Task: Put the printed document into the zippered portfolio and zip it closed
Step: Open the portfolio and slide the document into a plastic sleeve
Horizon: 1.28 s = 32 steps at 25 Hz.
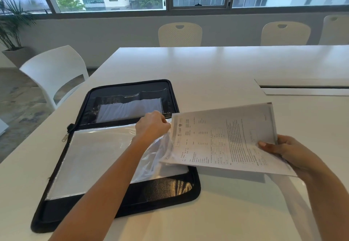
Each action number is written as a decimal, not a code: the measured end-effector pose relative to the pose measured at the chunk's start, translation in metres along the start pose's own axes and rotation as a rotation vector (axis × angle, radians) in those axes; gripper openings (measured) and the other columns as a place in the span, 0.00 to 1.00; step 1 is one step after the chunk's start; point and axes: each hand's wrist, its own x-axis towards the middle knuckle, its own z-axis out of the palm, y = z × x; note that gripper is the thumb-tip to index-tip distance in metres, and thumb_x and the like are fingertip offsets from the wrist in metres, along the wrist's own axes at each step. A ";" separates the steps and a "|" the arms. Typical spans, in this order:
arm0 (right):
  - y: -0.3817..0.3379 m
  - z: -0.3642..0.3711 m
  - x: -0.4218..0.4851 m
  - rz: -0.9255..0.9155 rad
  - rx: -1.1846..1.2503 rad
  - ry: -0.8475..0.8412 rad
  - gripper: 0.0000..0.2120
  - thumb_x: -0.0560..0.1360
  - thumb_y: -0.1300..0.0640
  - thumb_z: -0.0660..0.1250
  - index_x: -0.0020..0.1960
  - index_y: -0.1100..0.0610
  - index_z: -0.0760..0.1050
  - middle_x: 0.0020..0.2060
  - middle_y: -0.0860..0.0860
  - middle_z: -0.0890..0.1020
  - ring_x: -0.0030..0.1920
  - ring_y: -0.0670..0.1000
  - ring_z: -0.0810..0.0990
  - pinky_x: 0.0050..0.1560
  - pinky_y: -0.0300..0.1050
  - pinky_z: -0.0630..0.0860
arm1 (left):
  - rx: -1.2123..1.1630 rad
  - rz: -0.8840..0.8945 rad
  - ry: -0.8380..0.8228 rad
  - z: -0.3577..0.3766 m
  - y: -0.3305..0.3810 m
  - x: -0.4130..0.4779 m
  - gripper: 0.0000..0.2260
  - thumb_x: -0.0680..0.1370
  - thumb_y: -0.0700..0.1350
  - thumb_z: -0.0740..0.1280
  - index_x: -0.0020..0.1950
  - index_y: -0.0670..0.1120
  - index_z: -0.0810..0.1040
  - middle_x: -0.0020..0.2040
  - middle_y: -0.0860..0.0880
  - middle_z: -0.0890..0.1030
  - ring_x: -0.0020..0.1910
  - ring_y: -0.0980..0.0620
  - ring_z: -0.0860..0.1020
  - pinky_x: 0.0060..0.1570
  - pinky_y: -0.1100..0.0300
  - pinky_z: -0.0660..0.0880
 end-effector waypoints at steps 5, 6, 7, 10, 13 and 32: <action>-0.027 -0.006 0.022 -0.001 -0.119 -0.099 0.15 0.68 0.58 0.69 0.53 0.62 0.80 0.43 0.61 0.86 0.36 0.58 0.86 0.29 0.45 0.81 | -0.041 0.029 0.129 -0.011 -0.001 0.010 0.08 0.77 0.50 0.67 0.41 0.50 0.82 0.33 0.53 0.82 0.32 0.54 0.81 0.37 0.56 0.81; -0.030 -0.007 0.026 -0.005 -0.136 -0.113 0.15 0.68 0.58 0.69 0.53 0.62 0.80 0.43 0.61 0.86 0.36 0.59 0.86 0.29 0.45 0.81 | -0.038 0.030 0.146 -0.011 0.000 0.012 0.09 0.77 0.50 0.67 0.41 0.49 0.83 0.34 0.52 0.82 0.33 0.54 0.81 0.35 0.58 0.80; -0.032 -0.008 0.030 -0.008 -0.150 -0.126 0.15 0.68 0.58 0.69 0.54 0.62 0.80 0.44 0.61 0.86 0.37 0.59 0.86 0.30 0.45 0.81 | -0.036 0.033 0.166 -0.012 0.001 0.014 0.09 0.78 0.49 0.66 0.42 0.48 0.83 0.34 0.52 0.81 0.33 0.54 0.80 0.33 0.60 0.77; -0.034 -0.009 0.040 -0.015 -0.171 -0.166 0.16 0.69 0.57 0.69 0.55 0.60 0.80 0.47 0.61 0.85 0.41 0.62 0.85 0.32 0.47 0.82 | -0.055 0.064 0.210 -0.013 0.007 0.019 0.08 0.78 0.50 0.67 0.45 0.48 0.82 0.36 0.52 0.80 0.35 0.53 0.78 0.34 0.60 0.74; -0.035 -0.004 0.052 -0.016 -0.165 -0.158 0.17 0.68 0.56 0.71 0.55 0.58 0.81 0.48 0.60 0.86 0.43 0.63 0.85 0.34 0.48 0.82 | -0.044 0.107 0.198 -0.012 0.009 0.018 0.08 0.78 0.50 0.66 0.44 0.49 0.82 0.39 0.52 0.83 0.34 0.54 0.78 0.34 0.61 0.74; -0.002 -0.007 0.084 0.146 -0.005 -0.080 0.25 0.67 0.58 0.73 0.62 0.64 0.74 0.53 0.65 0.83 0.49 0.64 0.82 0.46 0.54 0.81 | 0.405 0.745 0.106 0.026 -0.025 -0.127 0.18 0.81 0.48 0.60 0.70 0.44 0.72 0.69 0.45 0.75 0.70 0.49 0.70 0.74 0.44 0.58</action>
